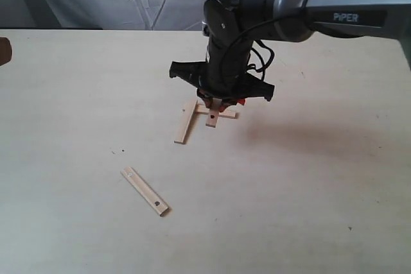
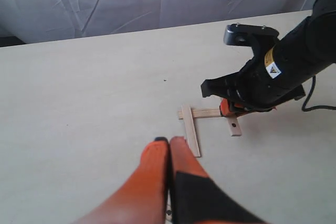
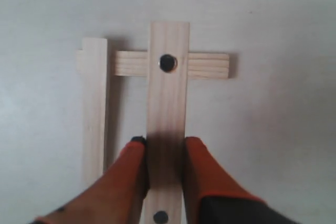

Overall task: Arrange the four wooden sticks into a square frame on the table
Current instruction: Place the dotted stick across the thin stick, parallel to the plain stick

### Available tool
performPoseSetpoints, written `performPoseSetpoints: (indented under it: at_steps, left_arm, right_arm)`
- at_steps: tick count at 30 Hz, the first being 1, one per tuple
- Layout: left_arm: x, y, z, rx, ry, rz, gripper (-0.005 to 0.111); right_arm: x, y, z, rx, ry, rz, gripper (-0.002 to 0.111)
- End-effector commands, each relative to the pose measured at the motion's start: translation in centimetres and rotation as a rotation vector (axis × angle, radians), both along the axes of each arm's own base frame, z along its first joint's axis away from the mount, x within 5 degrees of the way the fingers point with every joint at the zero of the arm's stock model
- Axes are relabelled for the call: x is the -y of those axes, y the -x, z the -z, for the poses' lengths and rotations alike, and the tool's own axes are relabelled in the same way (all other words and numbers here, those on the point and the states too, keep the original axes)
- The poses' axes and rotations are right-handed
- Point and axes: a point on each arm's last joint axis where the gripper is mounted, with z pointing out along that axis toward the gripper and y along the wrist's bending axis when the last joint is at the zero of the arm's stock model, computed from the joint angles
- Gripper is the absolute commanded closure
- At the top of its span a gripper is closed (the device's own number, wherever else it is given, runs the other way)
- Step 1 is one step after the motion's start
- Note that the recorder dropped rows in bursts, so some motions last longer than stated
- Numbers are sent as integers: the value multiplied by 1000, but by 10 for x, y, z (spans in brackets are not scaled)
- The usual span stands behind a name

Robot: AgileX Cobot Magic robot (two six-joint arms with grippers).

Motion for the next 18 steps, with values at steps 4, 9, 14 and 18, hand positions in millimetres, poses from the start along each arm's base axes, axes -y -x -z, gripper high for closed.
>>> performPoseSetpoints:
  at_steps: [4,9,14,18]
  left_arm:
    - [0,1,1,8,1,3,107]
    - [0,1,1,8,1,3,107]
    - [0,1,1,8,1,3,107]
    - [0,1,1,8,1,3,107]
  right_arm:
    - [-2,-5,22,-49,51,-19,109]
    - [-2,-6,32,-63,72,-16,109]
    - [-1,-5,41,-94,97,-12,108]
    - [-1,-5,45,-103,97,11,87]
